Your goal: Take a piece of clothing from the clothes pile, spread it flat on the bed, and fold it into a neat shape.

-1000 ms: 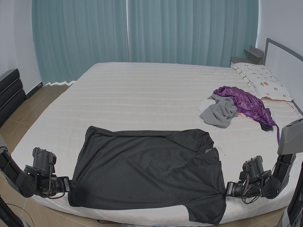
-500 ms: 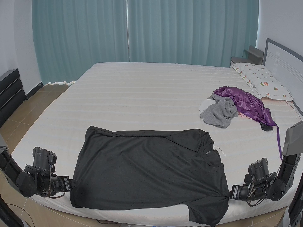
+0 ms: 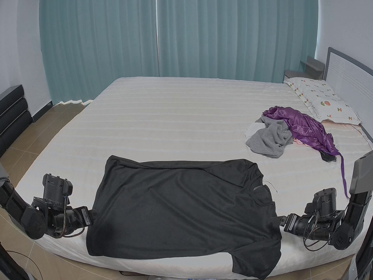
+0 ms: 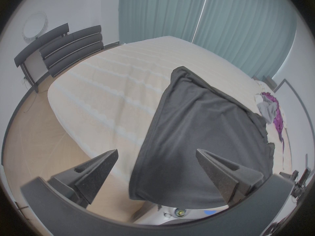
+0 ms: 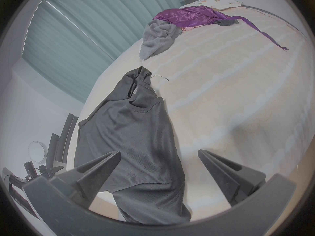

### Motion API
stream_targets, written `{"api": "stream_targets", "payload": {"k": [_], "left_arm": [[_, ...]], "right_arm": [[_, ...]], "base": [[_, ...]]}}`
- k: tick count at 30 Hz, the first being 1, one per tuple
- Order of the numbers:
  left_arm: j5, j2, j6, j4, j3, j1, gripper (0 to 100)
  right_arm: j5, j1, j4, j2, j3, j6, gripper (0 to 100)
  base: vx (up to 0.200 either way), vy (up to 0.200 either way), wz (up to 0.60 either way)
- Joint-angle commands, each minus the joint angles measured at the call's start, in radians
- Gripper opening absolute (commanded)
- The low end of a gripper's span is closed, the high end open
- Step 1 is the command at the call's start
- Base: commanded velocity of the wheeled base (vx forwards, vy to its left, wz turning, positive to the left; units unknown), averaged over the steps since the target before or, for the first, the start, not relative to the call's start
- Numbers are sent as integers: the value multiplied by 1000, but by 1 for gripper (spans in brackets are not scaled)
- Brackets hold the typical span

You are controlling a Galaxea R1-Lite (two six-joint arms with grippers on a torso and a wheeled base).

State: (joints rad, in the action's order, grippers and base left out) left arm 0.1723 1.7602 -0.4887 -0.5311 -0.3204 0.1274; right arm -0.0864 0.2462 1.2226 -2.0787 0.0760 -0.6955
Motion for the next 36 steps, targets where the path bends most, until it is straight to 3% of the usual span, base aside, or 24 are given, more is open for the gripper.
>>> {"api": "stream_targets", "payload": {"k": [1,6,10,21,36], "left_arm": [[1,-16,-67,-3,-26,37,100],[-31,-48,-106,0,-16,37,100],[-106,-45,-160,8,-19,29,100],[-108,-42,-166,3,-6,29,100],[-108,-41,-166,2,-8,32,100]], "right_arm": [[0,1,11,40,-16,-5,100],[-1,-1,14,54,-19,-9,100],[-4,-42,17,65,-19,-7,100],[-9,-59,18,75,-19,-12,100],[-9,-62,18,89,-19,-12,100]], "base": [[0,0,0],[0,0,0],[0,200,0],[0,200,0],[0,0,0]]}}
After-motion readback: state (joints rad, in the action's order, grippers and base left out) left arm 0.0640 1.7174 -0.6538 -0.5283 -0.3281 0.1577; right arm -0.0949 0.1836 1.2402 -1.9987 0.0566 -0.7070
